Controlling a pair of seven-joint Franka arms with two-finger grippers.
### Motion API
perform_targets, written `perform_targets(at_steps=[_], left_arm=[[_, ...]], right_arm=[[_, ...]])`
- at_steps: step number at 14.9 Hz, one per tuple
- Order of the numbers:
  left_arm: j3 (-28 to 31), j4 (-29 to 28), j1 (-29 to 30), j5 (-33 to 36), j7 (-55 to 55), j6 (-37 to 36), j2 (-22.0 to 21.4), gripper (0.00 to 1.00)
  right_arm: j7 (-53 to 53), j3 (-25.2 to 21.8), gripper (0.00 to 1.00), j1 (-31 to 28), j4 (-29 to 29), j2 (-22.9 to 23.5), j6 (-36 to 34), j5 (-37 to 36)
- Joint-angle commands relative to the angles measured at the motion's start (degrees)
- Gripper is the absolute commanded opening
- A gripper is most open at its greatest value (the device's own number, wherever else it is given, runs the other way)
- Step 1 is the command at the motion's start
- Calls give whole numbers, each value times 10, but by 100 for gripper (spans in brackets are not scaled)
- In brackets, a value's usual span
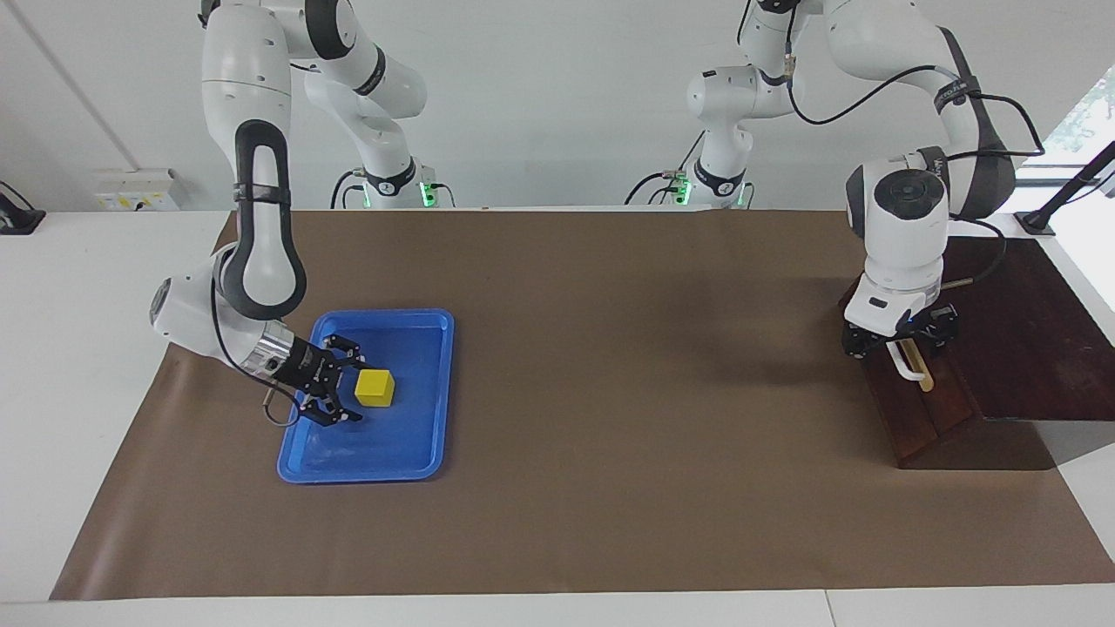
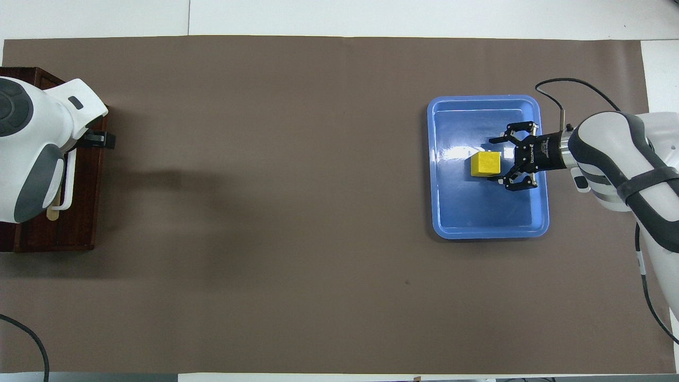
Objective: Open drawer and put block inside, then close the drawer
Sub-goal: 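Lower the right gripper onto the yellow block while the left gripper pulls the drawer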
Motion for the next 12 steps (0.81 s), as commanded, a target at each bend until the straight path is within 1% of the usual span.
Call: perform_targets(at_steps=[1,4,6,7,10,12], left_arm=[[2,-27,-5,18,-26,20,-8,100],[2,-50,-1,18,-29,21,-15,100],[0,-52,-2,18,-49,20,-15,100],[0,-61,-5,18,-57,22,-15,100],[-1,-74,-12,18,-93,23,-10,100],[-1,-80,-18,18,-104,38,-7,100]], right_arm=[[-19,0,97,6,-21,-14,20,19],[-22,1,94,6,-26,-14,25,20],[-35,1,88,5,-28,-15,25,19],[-42,1,85,6,-29,-15,24,19],[-47,1,79,5,-30,-17,24,20],[-47,1,74,6,-30,-17,24,19]])
